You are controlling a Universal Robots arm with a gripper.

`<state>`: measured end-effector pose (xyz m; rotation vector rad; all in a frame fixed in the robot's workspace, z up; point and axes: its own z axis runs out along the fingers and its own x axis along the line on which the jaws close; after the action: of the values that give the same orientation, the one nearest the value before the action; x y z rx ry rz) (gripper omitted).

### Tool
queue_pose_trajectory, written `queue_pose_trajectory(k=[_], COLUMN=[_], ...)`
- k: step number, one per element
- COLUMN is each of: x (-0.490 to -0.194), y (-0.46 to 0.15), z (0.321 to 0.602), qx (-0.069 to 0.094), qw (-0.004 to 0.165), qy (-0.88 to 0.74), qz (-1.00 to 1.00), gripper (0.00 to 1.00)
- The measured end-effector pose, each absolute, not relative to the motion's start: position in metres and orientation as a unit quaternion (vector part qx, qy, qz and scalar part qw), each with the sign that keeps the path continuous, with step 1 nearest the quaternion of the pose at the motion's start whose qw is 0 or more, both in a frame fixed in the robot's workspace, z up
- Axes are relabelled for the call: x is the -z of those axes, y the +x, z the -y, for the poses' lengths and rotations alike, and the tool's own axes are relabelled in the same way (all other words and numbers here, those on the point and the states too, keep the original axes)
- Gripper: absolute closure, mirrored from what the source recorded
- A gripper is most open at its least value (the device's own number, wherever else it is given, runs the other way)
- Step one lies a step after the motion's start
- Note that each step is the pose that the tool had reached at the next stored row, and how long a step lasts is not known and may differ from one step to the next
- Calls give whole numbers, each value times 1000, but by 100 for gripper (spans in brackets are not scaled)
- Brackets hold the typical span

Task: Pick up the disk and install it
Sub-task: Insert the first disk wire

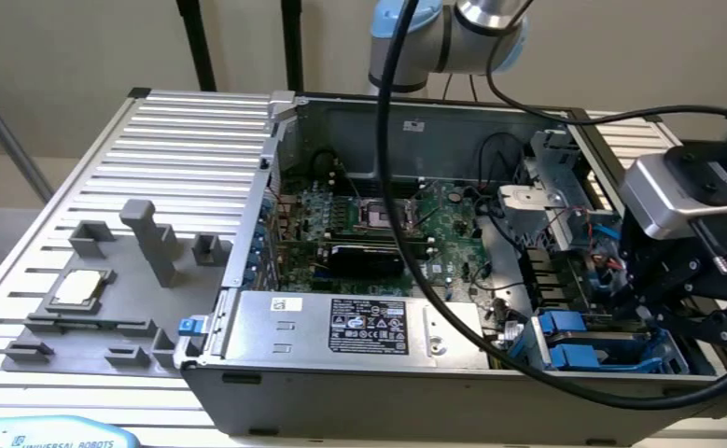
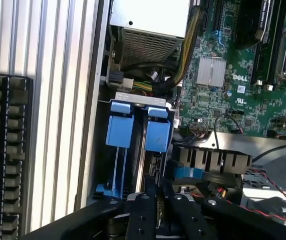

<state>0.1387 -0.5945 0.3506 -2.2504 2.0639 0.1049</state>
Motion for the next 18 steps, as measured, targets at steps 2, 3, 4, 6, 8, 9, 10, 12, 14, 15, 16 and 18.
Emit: queue_pose_trajectory(k=[2, 3, 4, 6, 8, 9, 10, 12, 14, 15, 16, 18], x=[-351, -351, -350, -350, -350, -349, -349, -348, -348, -348, -347, -346], y=[139, 139, 139, 139, 139, 139, 139, 139, 139, 139, 139, 139], z=[595, 595, 595, 595, 594, 594, 593, 591, 588, 588, 587, 587], qx=[-32, -31, -30, -29, -28, -28, -27, -27, -26, -25, -23, -20], qw=[41, 41, 40, 39, 38, 37, 37, 36, 35, 34, 33, 30], qy=[-729, -726, -723, -717, -713, -712, -711, -709, -708, -708, -707, -704], qz=[-682, -686, -689, -696, -699, -701, -702, -703, -705, -705, -706, -709], gripper=[84, 84, 84, 84, 84, 84, 84, 84, 84, 84, 84, 84])
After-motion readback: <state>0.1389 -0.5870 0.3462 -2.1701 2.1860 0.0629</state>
